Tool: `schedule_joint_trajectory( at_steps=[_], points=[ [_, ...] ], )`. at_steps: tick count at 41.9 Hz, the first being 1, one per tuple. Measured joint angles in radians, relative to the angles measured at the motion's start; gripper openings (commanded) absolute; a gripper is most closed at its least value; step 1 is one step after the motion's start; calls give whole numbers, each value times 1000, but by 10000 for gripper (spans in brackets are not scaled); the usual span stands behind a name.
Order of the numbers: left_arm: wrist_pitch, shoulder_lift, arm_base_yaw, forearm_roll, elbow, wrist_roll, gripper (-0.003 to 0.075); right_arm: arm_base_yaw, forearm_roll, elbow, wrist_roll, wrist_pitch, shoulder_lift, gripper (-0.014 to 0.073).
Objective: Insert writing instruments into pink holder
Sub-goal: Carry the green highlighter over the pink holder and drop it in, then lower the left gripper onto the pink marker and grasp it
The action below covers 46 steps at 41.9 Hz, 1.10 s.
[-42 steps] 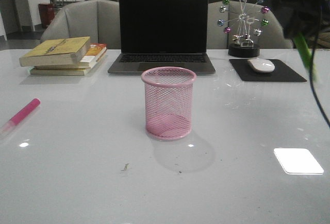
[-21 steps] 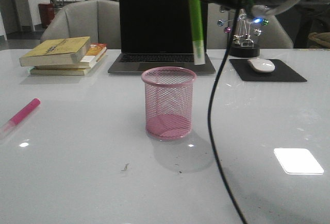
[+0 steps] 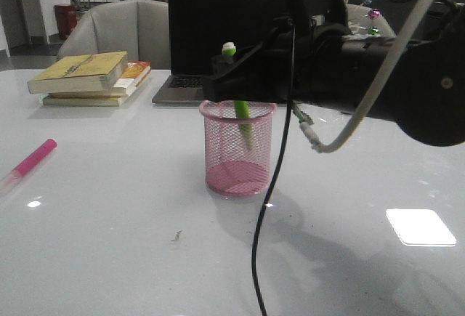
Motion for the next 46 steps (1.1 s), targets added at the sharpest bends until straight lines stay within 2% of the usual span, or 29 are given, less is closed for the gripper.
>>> schedule_joint_trajectory(
  at_steps=[8,12,17,23,29,34,40,46],
  points=[
    [0,0,0,0,0,0,507,0,0,0,0,18,-28,461],
    [0,0,0,0,0,0,507,0,0,0,0,121,-125,461],
    [2,7,0,0,0,0,507,0,0,0,0,383,-317,461],
    [40,86,5,0,-24,0,507,0,0,0,0,794,-561,459],
    [81,219,60,0,-79,0,507,0,0,1,0,1205,-759,459],
    [77,343,115,2,-117,0,507,0,0,1,0,1477,-895,459],
    [58,489,172,4,-170,0,507,0,0,1,0,1681,-999,459],
    [26,647,209,6,-252,0,507,0,2,1,1,1767,-1055,459]
  ],
)
